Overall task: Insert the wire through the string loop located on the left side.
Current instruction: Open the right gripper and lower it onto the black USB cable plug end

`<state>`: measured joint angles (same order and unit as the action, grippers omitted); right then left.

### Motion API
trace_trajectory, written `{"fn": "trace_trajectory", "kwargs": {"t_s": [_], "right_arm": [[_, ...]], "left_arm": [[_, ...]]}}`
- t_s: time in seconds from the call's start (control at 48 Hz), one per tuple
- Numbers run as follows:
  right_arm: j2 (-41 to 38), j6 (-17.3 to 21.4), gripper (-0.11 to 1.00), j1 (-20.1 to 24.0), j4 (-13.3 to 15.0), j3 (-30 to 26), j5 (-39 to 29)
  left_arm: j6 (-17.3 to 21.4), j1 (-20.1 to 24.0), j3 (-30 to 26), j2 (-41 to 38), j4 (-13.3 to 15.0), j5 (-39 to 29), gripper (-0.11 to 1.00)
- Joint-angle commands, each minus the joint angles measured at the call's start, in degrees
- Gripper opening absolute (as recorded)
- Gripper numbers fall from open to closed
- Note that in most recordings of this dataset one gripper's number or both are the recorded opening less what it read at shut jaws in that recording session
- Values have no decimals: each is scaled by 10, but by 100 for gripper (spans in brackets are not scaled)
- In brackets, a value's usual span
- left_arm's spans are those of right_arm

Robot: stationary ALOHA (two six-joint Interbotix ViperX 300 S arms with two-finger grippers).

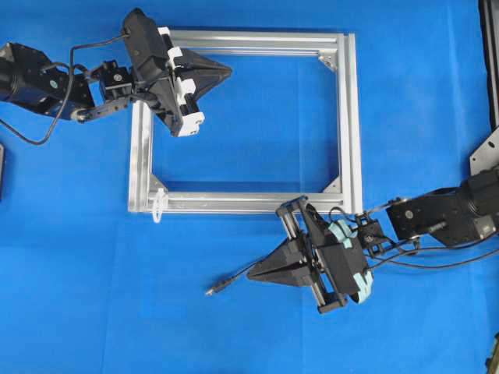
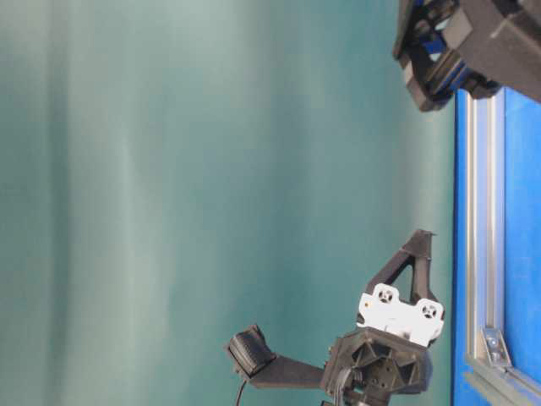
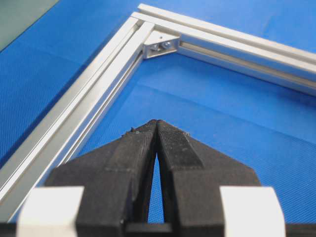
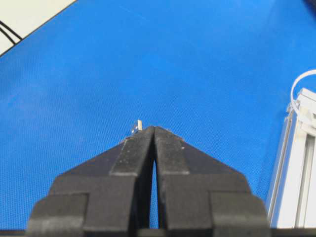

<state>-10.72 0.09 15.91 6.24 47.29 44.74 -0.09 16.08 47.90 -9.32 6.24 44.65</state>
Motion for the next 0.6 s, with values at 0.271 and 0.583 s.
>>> {"fn": "trace_trajectory", "kwargs": {"t_s": [0.271, 0.583], "right_arm": [[36, 8, -2, -1, 3, 3, -3], [35, 22, -1, -1, 2, -2, -18]], "left_arm": [[-3, -6, -9, 21, -10, -10, 0], [-3, -7, 0, 24, -11, -10, 0]]}}
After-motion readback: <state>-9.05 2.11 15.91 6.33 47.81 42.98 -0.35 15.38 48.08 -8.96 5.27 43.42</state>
